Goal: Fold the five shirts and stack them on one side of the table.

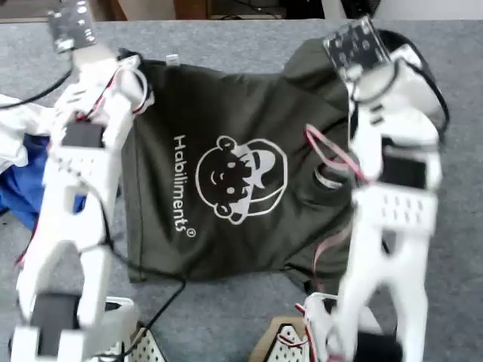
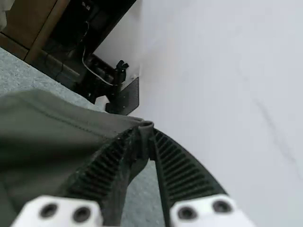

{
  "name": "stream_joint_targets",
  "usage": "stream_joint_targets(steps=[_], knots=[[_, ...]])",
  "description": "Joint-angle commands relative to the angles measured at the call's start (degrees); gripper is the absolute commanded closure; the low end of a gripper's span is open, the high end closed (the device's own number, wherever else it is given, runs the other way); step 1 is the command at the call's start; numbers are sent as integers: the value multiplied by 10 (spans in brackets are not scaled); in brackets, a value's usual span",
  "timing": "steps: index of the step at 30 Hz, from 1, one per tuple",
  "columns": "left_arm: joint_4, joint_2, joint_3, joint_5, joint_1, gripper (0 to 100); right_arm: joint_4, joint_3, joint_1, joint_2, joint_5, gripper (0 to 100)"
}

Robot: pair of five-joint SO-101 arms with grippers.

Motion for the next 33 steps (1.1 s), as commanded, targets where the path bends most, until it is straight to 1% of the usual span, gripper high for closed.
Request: stream_joint_targets(steps=[1, 5, 8, 10, 13, 16, 18, 22, 29, 31, 33], knots=[[-33, 119, -116, 1, -7, 981, -72, -96, -9, 131, -20, 994], [-33, 246, -244, 1, -22, 981, -56, -251, -9, 269, -62, 995], [-32, 312, -324, 1, -34, 981, -21, -375, -8, 354, -95, 995], [-25, 332, -366, 1, -40, 981, 15, -454, -8, 400, -109, 995], [7, 339, -416, 1, -43, 981, 64, -572, -12, 461, -129, 995], [11, 340, -444, 1, -43, 981, 93, -682, -16, 515, -151, 995], [2, 340, -455, 0, -43, 981, 114, -744, -18, 546, -157, 995], [-11, 340, -452, -3, -43, 981, 193, -848, -21, 595, -157, 995], [-7, 340, -432, -4, -53, 981, 331, -959, -20, 628, -155, 994], [-7, 335, -404, -2, -53, 981, 401, -981, -21, 628, -136, 994], [9, 335, -380, -2, -54, 981, 491, -1009, -23, 628, -86, 994]])
